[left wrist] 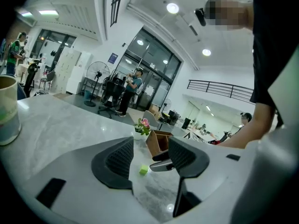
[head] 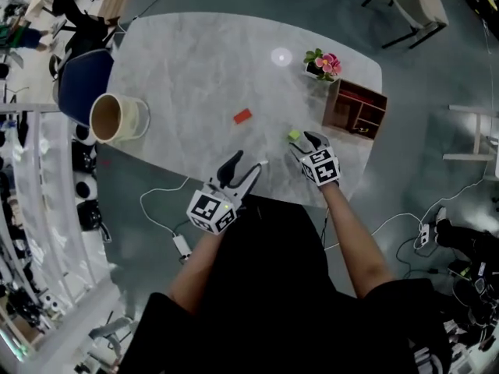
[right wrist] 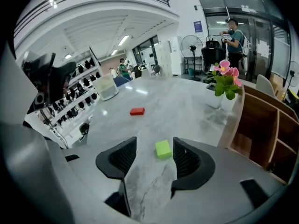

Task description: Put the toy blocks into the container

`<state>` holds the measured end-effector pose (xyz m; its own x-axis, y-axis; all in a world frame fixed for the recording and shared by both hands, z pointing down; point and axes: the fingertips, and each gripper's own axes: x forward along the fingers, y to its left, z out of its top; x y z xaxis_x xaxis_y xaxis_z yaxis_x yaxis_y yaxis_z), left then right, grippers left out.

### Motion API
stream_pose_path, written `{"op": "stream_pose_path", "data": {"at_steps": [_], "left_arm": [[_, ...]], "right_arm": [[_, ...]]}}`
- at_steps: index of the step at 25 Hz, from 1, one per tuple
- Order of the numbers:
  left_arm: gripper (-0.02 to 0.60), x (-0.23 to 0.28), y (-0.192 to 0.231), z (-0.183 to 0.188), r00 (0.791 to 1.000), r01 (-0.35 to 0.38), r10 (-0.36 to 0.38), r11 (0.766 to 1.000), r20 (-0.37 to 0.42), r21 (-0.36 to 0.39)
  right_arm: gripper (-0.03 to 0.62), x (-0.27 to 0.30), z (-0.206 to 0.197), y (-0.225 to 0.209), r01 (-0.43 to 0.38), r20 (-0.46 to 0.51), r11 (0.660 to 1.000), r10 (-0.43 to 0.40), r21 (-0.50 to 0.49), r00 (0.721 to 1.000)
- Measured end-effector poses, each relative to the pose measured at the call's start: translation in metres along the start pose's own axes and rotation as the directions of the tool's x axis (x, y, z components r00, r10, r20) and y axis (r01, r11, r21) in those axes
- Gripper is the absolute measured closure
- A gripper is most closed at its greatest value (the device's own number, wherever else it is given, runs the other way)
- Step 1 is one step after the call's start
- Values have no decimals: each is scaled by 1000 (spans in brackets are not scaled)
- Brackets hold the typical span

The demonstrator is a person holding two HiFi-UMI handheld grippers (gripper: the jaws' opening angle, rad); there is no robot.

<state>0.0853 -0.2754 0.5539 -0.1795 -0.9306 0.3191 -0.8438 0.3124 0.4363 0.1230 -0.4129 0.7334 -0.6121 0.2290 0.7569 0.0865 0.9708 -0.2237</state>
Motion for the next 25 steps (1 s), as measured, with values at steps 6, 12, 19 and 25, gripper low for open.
{"op": "stream_pose_path", "data": {"at_steps": [6,12,19,25], "left_arm": [[371,-10,8,-2,999,-42,42,999,-3,-14],[371,-13,12,-10,998,-70,69,996,-8,-46],[371,-16,15,-9,995,-101,101,994,-1,-49],[371,-32,35,-15,991,-131,131,988,-1,-82]], "right_arm": [[382,27,-14,-10,13,-70,1000,-14,-14,997],[384,47,-20,-14,44,-137,990,-63,-134,989],[461,53,-23,-18,55,-168,986,-82,-160,982],[470,45,-11,-9,36,-143,993,-52,-109,988]]}}
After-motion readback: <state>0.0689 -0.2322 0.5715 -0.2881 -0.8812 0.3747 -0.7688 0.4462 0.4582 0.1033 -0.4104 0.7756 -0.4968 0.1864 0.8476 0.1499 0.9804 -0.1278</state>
